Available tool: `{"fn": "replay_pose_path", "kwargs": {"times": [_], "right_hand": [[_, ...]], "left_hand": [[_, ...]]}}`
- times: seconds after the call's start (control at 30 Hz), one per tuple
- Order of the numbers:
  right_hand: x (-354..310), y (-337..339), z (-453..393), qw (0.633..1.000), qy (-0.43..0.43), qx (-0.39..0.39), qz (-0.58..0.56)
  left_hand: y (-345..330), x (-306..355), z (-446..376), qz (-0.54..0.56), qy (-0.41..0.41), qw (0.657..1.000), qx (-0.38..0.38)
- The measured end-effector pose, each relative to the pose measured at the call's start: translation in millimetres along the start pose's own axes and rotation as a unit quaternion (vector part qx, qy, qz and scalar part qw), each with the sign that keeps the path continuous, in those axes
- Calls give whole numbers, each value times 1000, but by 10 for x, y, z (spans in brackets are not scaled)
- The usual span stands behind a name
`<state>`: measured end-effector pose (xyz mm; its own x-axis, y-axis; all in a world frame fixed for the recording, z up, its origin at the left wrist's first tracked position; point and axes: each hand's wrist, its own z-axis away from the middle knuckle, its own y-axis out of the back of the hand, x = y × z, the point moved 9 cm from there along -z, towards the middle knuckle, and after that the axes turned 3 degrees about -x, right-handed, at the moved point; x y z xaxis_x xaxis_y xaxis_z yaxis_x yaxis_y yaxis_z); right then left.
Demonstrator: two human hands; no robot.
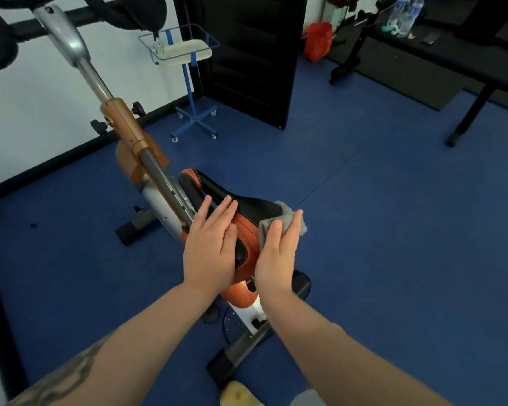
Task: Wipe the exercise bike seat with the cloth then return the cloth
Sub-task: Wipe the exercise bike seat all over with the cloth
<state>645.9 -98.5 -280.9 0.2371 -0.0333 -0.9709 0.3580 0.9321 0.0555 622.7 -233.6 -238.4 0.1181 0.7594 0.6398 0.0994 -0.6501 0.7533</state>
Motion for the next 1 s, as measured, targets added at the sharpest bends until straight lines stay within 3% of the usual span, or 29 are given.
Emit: {"fn": "replay_pose_path", "kwargs": {"times": [0.13, 0.27, 0.37, 0.5, 0.73, 1.0], "right_hand": [[25, 43, 110, 995, 5, -95, 19], [22, 40, 306, 986, 52, -134, 86], [-48, 109, 117, 982, 51, -149, 108], [-153, 109, -145, 959, 54, -228, 158], [-415, -184, -594, 876, 131, -380, 265], [-607, -415, -800, 766, 200, -503, 347]], "left_hand": [[19, -10, 20, -2, 11, 1000, 6], [6, 3, 17, -8, 7, 1000, 6], [15, -2, 29, -19, 14, 1000, 7], [4, -6, 31, -40, 27, 999, 2], [-11, 4, 46, -69, 119, 990, 1], [-109, 72, 81, -159, 296, 941, 48]]}}
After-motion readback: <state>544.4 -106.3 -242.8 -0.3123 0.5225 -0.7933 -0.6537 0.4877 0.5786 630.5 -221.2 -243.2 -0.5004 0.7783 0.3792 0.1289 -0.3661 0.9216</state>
